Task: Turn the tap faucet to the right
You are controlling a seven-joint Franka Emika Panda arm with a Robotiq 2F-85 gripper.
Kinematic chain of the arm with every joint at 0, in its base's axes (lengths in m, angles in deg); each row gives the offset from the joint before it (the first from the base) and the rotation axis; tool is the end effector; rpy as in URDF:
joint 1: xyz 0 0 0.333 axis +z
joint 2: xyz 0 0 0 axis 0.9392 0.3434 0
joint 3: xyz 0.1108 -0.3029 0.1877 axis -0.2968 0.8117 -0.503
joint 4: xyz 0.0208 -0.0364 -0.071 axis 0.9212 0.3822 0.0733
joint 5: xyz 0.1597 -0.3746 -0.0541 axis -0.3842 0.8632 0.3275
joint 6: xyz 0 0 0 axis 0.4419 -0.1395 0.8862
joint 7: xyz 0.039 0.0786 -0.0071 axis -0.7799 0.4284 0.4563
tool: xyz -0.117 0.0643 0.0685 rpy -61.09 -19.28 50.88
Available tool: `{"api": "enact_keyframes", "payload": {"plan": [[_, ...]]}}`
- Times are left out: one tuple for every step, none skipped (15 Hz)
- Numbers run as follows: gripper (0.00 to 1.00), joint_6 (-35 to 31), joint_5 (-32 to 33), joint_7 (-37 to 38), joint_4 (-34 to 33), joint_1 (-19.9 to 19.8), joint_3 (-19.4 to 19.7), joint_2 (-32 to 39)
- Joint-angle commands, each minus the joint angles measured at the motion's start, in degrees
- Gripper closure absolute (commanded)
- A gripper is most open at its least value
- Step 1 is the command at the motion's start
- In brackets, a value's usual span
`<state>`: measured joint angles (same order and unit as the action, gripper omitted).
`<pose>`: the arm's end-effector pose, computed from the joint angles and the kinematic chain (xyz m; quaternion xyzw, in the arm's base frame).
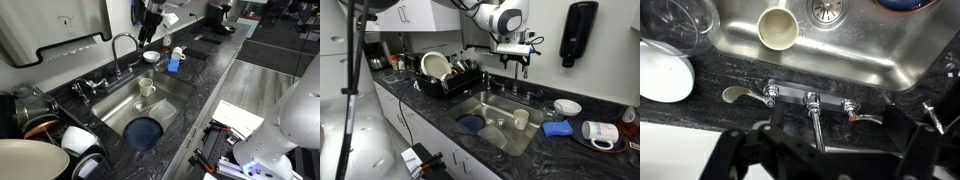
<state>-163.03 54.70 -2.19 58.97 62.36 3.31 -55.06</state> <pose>0.6371 -0.0555 0.4941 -0.9767 -0.1522 -0.1468 0.0377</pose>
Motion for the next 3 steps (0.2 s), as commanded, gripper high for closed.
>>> {"api": "enact_keyframes", "payload": {"plan": [[0.00, 5.83, 2.89, 2.08, 2.47, 1.55, 1.57, -5.19], [0.00, 7.28, 3.66, 2.57, 2.56, 1.78, 1.76, -5.98], [0.00, 8.80, 4.77, 3.27, 2.69, 2.00, 1.98, -6.59]]}}
